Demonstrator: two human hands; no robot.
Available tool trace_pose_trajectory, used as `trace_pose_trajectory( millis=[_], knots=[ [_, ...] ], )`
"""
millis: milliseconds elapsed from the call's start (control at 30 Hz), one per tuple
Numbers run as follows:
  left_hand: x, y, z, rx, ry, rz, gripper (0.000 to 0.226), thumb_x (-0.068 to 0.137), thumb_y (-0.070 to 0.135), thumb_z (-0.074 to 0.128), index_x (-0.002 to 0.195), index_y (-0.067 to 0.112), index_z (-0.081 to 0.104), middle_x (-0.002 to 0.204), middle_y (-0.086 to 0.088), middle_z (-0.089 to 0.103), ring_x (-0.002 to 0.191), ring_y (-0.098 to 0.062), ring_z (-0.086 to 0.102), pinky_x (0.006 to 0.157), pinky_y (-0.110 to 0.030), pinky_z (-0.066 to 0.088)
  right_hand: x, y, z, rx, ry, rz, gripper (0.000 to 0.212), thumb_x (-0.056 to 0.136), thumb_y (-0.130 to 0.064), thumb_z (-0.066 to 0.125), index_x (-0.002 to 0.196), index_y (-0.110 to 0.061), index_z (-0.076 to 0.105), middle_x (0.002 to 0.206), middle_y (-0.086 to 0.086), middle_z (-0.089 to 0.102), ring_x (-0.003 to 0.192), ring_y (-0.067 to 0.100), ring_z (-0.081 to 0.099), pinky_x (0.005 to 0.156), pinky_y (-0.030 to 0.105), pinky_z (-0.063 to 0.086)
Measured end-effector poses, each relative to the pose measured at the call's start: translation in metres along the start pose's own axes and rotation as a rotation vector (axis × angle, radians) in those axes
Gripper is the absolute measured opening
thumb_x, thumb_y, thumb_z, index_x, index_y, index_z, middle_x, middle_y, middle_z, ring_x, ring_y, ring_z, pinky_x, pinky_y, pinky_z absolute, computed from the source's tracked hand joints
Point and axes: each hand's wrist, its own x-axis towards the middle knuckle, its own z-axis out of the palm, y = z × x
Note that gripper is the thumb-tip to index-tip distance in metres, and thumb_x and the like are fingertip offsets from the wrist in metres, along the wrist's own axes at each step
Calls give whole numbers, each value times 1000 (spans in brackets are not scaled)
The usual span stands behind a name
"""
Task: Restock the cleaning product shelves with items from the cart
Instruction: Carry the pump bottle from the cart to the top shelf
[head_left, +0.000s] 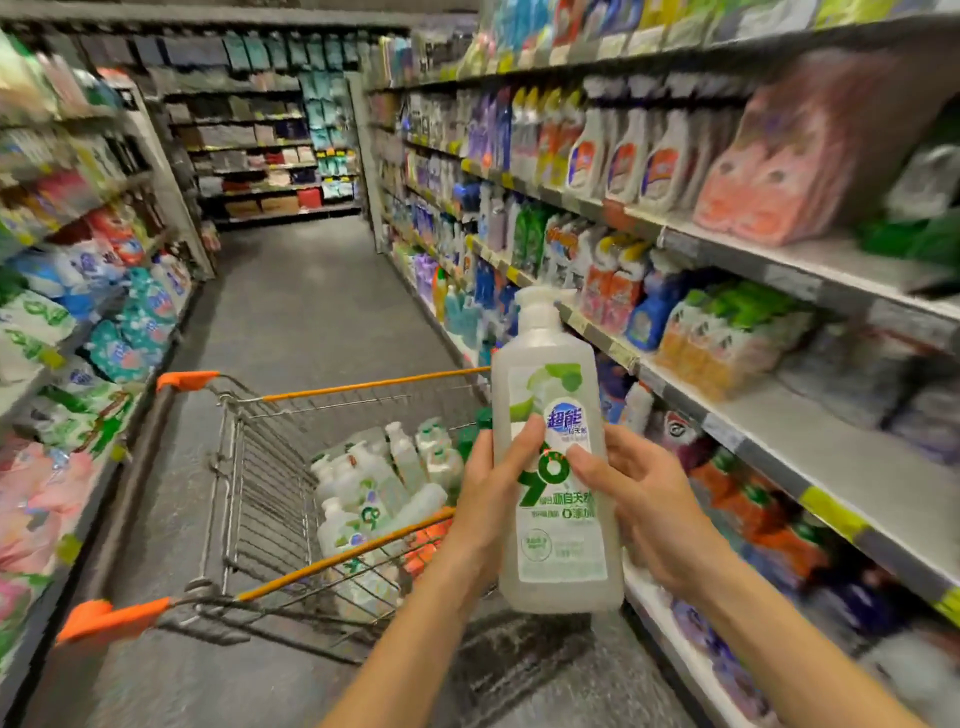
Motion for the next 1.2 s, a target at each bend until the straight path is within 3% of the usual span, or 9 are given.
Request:
trace_pose_trajectory(
  millis=[100, 233, 367, 533, 733, 867, 1000, 1200],
  knots=[
    [-21, -11, 53, -17, -132, 4, 77, 65, 49, 78, 126, 9, 54, 112, -20, 69, 97, -40, 68, 80, -50, 56, -48, -27, -37, -17, 97, -43, 34, 83, -11, 65, 116, -9, 63, 105, 10, 73, 94, 29, 71, 72, 34, 60],
    [-62, -33, 129, -60, -314, -37, 76, 71, 45, 78, 130, 6, 50, 115, -24, 66, 102, -45, 65, 86, -57, 53, -128, -58, -89, -56, 234, -94, 37, 79, -18, 67, 115, -11, 63, 106, 10, 73, 94, 28, 71, 71, 34, 59],
    [-126, -59, 214, -74, -464, -77, 76, 72, 44, 77, 130, 3, 49, 115, -26, 65, 101, -45, 65, 82, -51, 56, -223, -91, -139, -117, 384, -142, 33, 83, -17, 65, 115, -11, 62, 102, 7, 74, 90, 24, 72, 67, 29, 59],
    [-215, -83, 318, -71, -686, -136, 81, 73, 50, 79, 131, 2, 48, 120, -28, 62, 106, -47, 62, 92, -62, 49, -346, -138, -194, -216, 549, -224, 36, 81, -23, 65, 116, -16, 60, 102, 1, 75, 91, 19, 72, 68, 26, 58],
    [-306, -82, 421, -34, -898, -142, 75, 74, 51, 76, 131, 9, 50, 117, -22, 65, 102, -41, 66, 83, -50, 55, -461, -195, -244, -214, 708, -305, 44, 78, -27, 66, 121, -19, 59, 109, 4, 73, 99, 24, 70, 82, 44, 58],
    [-345, -74, 483, 1, -1027, -122, 75, 72, 51, 76, 130, 10, 52, 114, -19, 68, 100, -38, 68, 83, -50, 55, -514, -228, -270, -195, 795, -388, 38, 81, -24, 64, 118, -15, 60, 105, 7, 74, 93, 26, 72, 70, 37, 60],
    [-367, -68, 542, 17, -1138, -93, 72, 75, 50, 76, 130, 12, 51, 112, -16, 70, 99, -36, 69, 85, -51, 56, -543, -257, -299, -239, 896, -482, 39, 80, -25, 64, 117, -15, 60, 106, 9, 73, 96, 29, 71, 79, 47, 58],
    [-380, -51, 650, -1, -1325, 29, 72, 74, 51, 72, 131, 13, 51, 112, -13, 70, 99, -32, 70, 88, -51, 55, -568, -322, -352, -351, 1044, -645, 25, 84, -20, 61, 109, -14, 63, 95, 6, 75, 85, 24, 73, 65, 34, 61]
  ],
)
